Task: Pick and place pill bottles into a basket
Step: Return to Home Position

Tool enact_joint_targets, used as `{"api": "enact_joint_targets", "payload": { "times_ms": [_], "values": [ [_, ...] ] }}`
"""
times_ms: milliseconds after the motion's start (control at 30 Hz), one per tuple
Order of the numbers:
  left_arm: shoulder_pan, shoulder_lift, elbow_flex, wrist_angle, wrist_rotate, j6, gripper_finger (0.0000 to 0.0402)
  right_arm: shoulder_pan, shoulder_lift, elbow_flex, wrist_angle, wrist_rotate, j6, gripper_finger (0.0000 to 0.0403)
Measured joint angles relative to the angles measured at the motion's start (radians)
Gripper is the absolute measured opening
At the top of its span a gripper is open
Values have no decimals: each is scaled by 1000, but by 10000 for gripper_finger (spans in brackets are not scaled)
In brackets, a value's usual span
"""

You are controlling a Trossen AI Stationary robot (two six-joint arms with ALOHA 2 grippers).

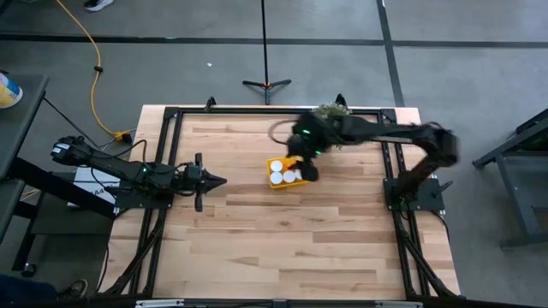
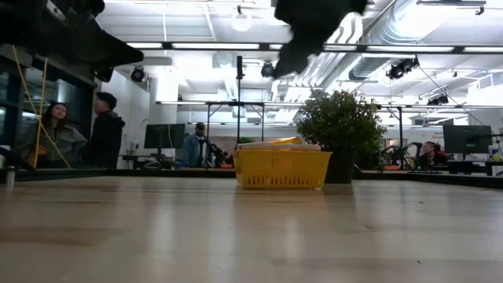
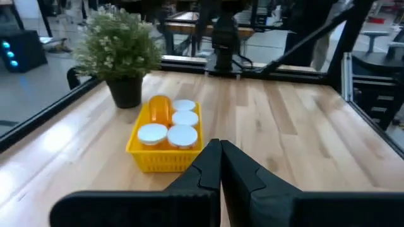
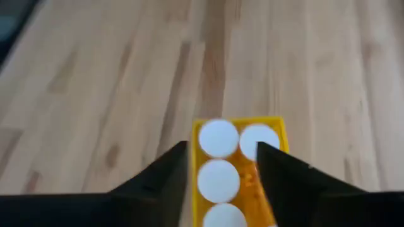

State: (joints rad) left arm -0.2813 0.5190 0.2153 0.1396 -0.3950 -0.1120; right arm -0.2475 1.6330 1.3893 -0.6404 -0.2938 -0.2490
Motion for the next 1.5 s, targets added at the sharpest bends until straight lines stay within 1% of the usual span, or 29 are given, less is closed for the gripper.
{"api": "enact_joint_targets", "payload": {
  "times_ms": [67,200,267,333,433,500,567,633,733,833,967,1067,1200,1300,1400,1500],
  "values": [
    [0,0,0,15,-6,7,46,21,-127,-144,127,2,20,155],
    [0,2,0,82,8,55,46,73,-386,-457,430,109,88,72],
    [1,16,-12,150,70,97,39,104,-489,-590,544,167,91,31],
    [13,27,-35,211,111,123,28,133,-576,-690,628,214,91,9],
    [84,40,-65,272,140,124,23,161,-688,-808,754,271,114,18],
    [146,42,-82,284,200,127,23,169,-745,-875,814,271,117,21],
    [202,42,-89,285,280,127,23,170,-792,-929,849,258,127,11],
    [241,40,-96,288,320,113,23,169,-827,-980,879,254,146,3],
    [255,40,-120,287,341,113,23,162,-865,-1054,921,246,176,5],
    [254,26,-153,288,358,145,23,151,-913,-1123,976,217,183,1],
    [254,-27,-202,316,359,147,23,135,-1028,-1199,980,201,209,1],
    [255,-86,-204,259,350,135,23,125,-1133,-1236,948,175,223,1],
    [255,-156,-204,225,370,127,23,110,-1283,-1242,794,131,255,1],
    [255,-199,-204,203,385,108,23,109,-1382,-1242,663,122,293,0],
    [255,-227,-204,152,385,98,23,124,-1470,-1242,610,123,296,0],
    [255,-246,-204,117,385,81,23,139,-1549,-1241,572,149,275,0]
  ]
}}
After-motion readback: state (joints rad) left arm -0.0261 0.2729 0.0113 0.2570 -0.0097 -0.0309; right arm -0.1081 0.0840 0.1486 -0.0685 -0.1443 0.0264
